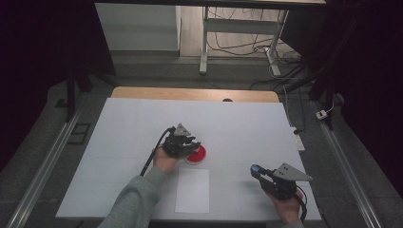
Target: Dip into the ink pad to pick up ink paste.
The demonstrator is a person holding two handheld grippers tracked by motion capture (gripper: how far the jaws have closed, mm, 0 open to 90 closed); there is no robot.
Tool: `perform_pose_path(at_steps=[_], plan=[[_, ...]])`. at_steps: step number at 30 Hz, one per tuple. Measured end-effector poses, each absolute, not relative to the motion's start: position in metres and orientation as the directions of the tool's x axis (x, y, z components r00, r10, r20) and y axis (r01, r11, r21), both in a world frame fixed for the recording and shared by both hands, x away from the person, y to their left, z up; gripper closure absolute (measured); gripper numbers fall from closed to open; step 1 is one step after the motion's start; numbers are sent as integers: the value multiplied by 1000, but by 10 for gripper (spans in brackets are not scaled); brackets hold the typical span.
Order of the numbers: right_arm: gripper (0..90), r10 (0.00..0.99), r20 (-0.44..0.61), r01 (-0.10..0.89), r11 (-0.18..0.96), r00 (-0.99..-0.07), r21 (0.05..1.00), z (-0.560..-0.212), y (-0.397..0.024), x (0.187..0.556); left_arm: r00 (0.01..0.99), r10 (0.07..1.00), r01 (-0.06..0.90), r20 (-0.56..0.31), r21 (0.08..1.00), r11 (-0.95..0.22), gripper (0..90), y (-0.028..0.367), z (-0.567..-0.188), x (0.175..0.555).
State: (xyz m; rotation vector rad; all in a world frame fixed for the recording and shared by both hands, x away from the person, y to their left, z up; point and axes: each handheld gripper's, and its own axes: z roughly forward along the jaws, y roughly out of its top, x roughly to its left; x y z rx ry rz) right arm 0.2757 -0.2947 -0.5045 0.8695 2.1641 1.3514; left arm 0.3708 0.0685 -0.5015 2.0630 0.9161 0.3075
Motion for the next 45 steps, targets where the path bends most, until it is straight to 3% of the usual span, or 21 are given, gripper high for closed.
perform_pose_path(at_steps=[45], plan=[[737, 704, -38, 277, 328, -710, 903, -505, -294, 276, 702, 710, 489, -52, 760, -428, 659, 61, -509, 367]])
